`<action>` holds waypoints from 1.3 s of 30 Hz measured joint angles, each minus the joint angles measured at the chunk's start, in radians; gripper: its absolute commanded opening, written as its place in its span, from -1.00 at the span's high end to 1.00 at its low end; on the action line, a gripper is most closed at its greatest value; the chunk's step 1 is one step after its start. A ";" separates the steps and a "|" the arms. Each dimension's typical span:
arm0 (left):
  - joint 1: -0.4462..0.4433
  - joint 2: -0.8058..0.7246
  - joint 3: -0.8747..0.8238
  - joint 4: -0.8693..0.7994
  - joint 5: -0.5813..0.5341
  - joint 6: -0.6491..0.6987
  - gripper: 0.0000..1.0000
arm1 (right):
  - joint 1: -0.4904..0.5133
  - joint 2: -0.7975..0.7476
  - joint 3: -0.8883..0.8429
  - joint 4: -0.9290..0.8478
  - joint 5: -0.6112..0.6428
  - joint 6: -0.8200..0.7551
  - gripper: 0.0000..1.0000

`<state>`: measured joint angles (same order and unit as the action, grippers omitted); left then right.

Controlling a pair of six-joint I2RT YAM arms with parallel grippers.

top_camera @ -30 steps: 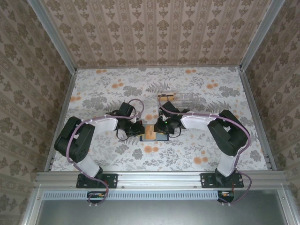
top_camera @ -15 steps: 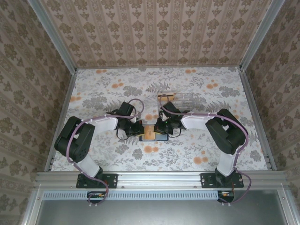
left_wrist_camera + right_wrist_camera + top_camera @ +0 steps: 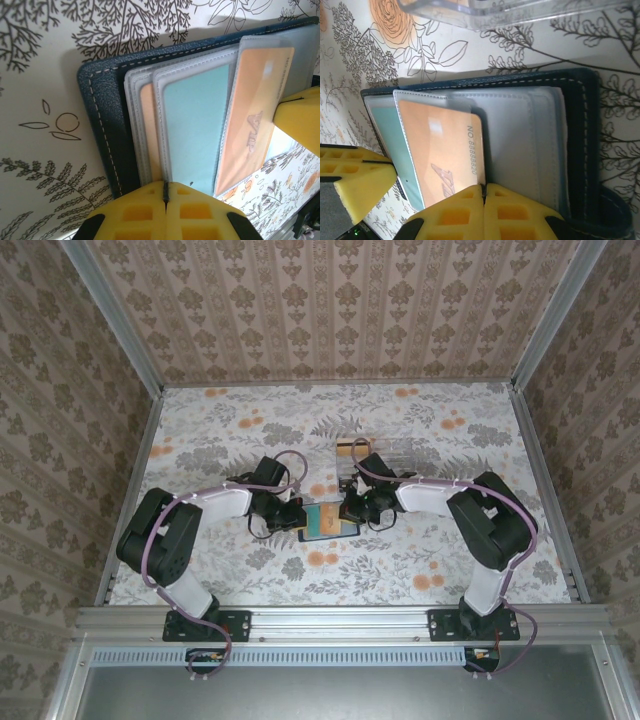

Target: Take the credit cards out of the card holder

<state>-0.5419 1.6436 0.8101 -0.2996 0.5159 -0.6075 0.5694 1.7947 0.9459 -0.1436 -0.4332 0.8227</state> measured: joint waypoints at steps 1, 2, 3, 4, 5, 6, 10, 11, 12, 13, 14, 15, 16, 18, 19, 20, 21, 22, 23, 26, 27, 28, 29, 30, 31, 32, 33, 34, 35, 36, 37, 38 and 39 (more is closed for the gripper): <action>0.000 0.000 0.000 0.000 0.000 0.001 1.00 | 0.000 0.000 -0.001 -0.002 0.000 -0.003 1.00; 0.000 0.000 0.001 -0.002 0.000 0.002 1.00 | 0.000 0.000 -0.001 -0.003 0.000 -0.006 1.00; 0.000 0.000 0.003 -0.006 0.000 0.003 0.99 | 0.000 0.000 -0.001 -0.002 -0.001 -0.008 1.00; 0.000 0.000 0.006 -0.012 -0.001 0.003 0.94 | 0.000 0.000 -0.001 -0.002 -0.001 -0.008 1.00; 0.000 -0.001 0.009 -0.018 -0.002 0.004 0.88 | 0.000 0.000 -0.001 -0.002 -0.002 -0.009 1.00; 0.000 -0.001 0.012 -0.024 -0.004 0.007 0.82 | 0.000 0.000 0.000 -0.002 -0.002 -0.009 1.00; 0.000 -0.004 0.028 -0.060 -0.013 0.014 0.77 | 0.012 0.017 0.025 -0.014 -0.006 -0.009 1.00; 0.000 -0.006 0.033 -0.066 -0.015 0.017 0.76 | 0.016 0.025 0.037 -0.017 -0.006 -0.010 1.00; 0.000 -0.010 0.038 -0.070 -0.016 0.018 0.72 | 0.021 0.034 0.050 -0.019 -0.008 -0.010 1.00; 0.000 -0.014 0.043 -0.075 -0.016 0.019 0.71 | 0.028 0.043 0.064 -0.020 -0.010 -0.010 1.00; 0.000 -0.017 0.048 -0.076 -0.016 0.021 0.70 | 0.035 0.052 0.075 -0.021 -0.010 -0.010 1.00; 0.000 -0.021 0.052 -0.076 -0.016 0.022 0.70 | 0.042 0.061 0.087 -0.021 -0.013 -0.010 1.00; -0.001 -0.024 0.055 -0.076 -0.016 0.022 0.69 | 0.049 0.069 0.096 -0.021 -0.014 -0.010 1.00; -0.001 -0.028 0.061 -0.076 -0.016 0.025 0.64 | 0.060 0.085 0.113 -0.022 -0.017 -0.011 1.00; -0.001 -0.029 0.063 -0.076 -0.016 0.026 0.61 | 0.065 0.091 0.121 -0.023 -0.018 -0.012 1.00; -0.001 -0.029 0.064 -0.076 -0.016 0.027 0.60 | 0.071 0.095 0.128 -0.026 -0.019 -0.013 1.00; -0.001 -0.029 0.064 -0.076 -0.016 0.028 0.59 | 0.075 0.100 0.137 -0.031 -0.020 -0.013 1.00; -0.001 -0.029 0.064 -0.076 -0.016 0.028 0.60 | 0.079 0.105 0.147 -0.037 -0.020 -0.016 1.00; -0.001 -0.029 0.064 -0.076 -0.016 0.029 0.59 | 0.083 0.109 0.155 -0.043 -0.020 -0.016 1.00; -0.001 -0.029 0.064 -0.076 -0.016 0.029 0.60 | 0.094 0.120 0.183 -0.063 -0.020 -0.025 1.00; -0.001 -0.029 0.064 -0.076 -0.017 0.029 0.60 | 0.099 0.124 0.194 -0.070 -0.020 -0.031 0.99; -0.001 -0.029 0.064 -0.077 -0.019 0.029 0.60 | 0.103 0.126 0.203 -0.076 -0.020 -0.035 0.99; -0.001 -0.029 0.064 -0.079 -0.023 0.029 0.60 | 0.108 0.128 0.211 -0.082 -0.020 -0.039 0.99; 0.000 -0.030 0.064 -0.081 -0.028 0.029 0.60 | 0.112 0.132 0.221 -0.089 -0.020 -0.043 0.99; 0.002 -0.032 0.064 -0.084 -0.033 0.029 0.60 | 0.117 0.136 0.232 -0.096 -0.020 -0.047 0.99; 0.005 -0.037 0.063 -0.087 -0.036 0.029 0.60 | 0.121 0.140 0.239 -0.100 -0.020 -0.053 0.99; 0.010 -0.047 0.060 -0.090 -0.043 0.028 0.60 | 0.124 0.145 0.248 -0.106 -0.020 -0.060 0.99; 0.018 -0.062 0.052 -0.091 -0.048 0.028 0.63 | 0.128 0.151 0.257 -0.114 -0.020 -0.065 0.99; 0.026 -0.076 0.044 -0.092 -0.054 0.026 0.66 | 0.130 0.156 0.265 -0.120 -0.020 -0.069 0.99; 0.035 -0.095 0.031 -0.091 -0.061 0.022 0.69 | 0.132 0.161 0.272 -0.126 -0.020 -0.073 0.99; 0.045 -0.113 0.016 -0.091 -0.069 0.015 0.78 | 0.135 0.164 0.278 -0.132 -0.020 -0.081 0.99; 0.053 -0.127 0.002 -0.091 -0.075 0.007 0.84 | 0.136 0.166 0.282 -0.137 -0.019 -0.087 0.99; 0.061 -0.140 -0.015 -0.091 -0.082 -0.002 0.88 | 0.136 0.167 0.285 -0.143 -0.019 -0.092 0.99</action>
<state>-0.4808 1.5036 0.7952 -0.3904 0.4343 -0.6098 0.7055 1.9614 1.2312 -0.2871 -0.4526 0.7307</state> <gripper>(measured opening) 0.095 0.064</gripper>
